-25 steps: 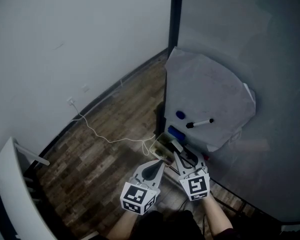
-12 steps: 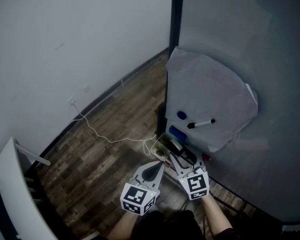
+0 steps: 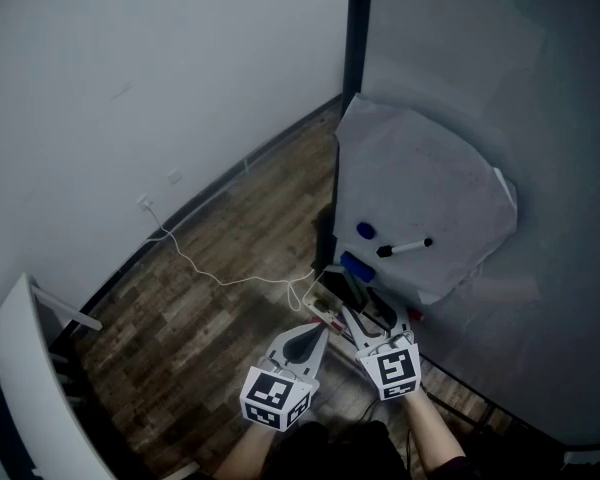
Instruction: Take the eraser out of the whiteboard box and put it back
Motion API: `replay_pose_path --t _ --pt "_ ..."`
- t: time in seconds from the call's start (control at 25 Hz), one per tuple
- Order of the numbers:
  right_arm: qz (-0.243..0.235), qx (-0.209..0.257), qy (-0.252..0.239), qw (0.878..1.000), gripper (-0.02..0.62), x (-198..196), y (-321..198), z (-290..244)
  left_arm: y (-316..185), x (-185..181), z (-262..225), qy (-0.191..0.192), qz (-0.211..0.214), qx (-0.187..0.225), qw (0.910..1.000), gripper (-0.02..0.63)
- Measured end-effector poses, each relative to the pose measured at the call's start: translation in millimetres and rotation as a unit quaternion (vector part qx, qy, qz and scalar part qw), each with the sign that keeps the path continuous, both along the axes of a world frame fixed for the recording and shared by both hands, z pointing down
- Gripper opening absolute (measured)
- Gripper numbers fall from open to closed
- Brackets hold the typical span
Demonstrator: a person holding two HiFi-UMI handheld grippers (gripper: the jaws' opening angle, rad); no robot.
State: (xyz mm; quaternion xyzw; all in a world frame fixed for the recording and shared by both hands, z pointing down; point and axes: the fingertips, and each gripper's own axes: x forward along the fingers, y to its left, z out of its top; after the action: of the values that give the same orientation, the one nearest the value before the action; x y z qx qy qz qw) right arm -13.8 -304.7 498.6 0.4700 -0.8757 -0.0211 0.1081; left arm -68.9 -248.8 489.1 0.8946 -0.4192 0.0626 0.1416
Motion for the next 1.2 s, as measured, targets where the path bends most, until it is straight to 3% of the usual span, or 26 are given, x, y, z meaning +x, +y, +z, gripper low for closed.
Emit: replay_pose_path --t 0.4,0.64,1.2 --pt "0.002 -0.008 -0.032 0.999 0.192 4.4 2.8 -10.2 -0.9 -0.5 -6.7 0.002 -0.003 0.007 1.0 0.006" --pt "-0.003 -0.001 -0.074 0.997 0.131 12.3 11.1 -35.7 -1.6 5.8 -22.5 0.006 -0.004 0.022 0.9997 0.006" --pt "-0.043 0.013 -0.137 0.99 0.075 30.9 41.3 -89.3 14.0 19.6 -76.4 0.008 -0.026 0.07 0.9971 0.005"
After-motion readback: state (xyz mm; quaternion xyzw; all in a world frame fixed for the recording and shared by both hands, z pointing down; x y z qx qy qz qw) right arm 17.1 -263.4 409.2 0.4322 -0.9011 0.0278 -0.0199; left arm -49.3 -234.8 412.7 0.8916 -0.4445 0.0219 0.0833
